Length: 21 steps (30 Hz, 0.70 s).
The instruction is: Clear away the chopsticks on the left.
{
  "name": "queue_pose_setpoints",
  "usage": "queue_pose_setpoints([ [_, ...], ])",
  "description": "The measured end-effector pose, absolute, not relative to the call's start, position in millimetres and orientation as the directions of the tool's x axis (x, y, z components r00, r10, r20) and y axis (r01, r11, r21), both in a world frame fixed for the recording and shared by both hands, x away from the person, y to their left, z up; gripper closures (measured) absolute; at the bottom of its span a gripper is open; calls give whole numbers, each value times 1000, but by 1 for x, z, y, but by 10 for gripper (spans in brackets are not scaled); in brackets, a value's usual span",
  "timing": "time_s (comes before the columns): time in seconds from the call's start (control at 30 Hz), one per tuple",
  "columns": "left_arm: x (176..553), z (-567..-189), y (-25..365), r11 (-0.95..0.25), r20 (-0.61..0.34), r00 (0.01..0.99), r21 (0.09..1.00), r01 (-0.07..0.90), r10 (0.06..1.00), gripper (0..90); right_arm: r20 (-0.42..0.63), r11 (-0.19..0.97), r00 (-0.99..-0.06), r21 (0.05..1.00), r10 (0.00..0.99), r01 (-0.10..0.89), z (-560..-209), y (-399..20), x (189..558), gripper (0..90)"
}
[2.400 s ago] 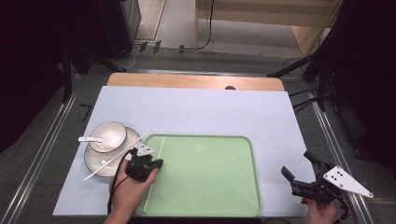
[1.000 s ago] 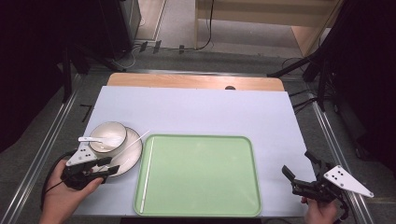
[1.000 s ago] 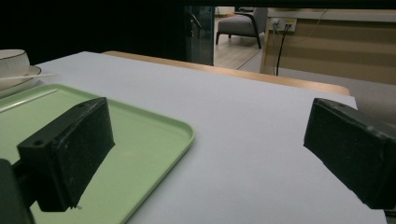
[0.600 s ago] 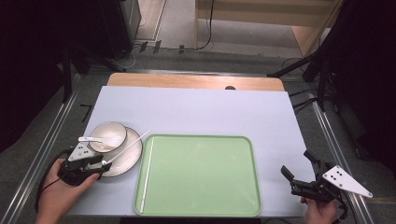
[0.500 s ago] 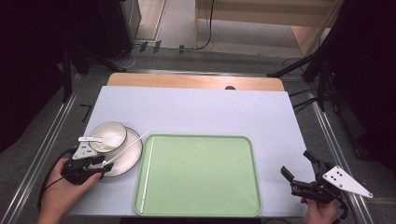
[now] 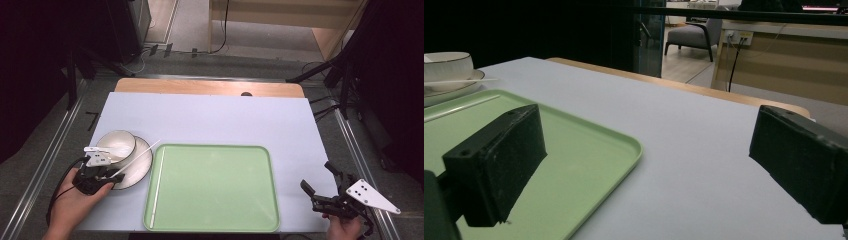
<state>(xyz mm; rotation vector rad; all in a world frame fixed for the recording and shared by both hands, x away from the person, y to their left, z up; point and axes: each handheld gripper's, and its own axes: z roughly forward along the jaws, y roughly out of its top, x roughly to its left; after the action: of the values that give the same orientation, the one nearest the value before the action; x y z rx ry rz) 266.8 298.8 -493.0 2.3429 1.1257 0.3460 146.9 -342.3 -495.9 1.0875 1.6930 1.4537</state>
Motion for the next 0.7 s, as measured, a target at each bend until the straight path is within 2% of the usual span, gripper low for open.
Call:
queue_pose_setpoints([
  [0.1, 266, -493, 296, -538, 14, 636, 547, 641, 772, 842, 46, 38, -445, 983, 894, 178, -496, -343, 147, 19],
  [0.43, 260, -482, 289, -548, -4, 667, 567, 615, 745, 850, 47, 39, -442, 982, 896, 185, -497, -342, 148, 19],
  [0.7, 247, -473, 251, -548, -30, 694, 589, 593, 720, 850, 50, 37, -441, 982, 896, 185, -496, -343, 148, 19],
])
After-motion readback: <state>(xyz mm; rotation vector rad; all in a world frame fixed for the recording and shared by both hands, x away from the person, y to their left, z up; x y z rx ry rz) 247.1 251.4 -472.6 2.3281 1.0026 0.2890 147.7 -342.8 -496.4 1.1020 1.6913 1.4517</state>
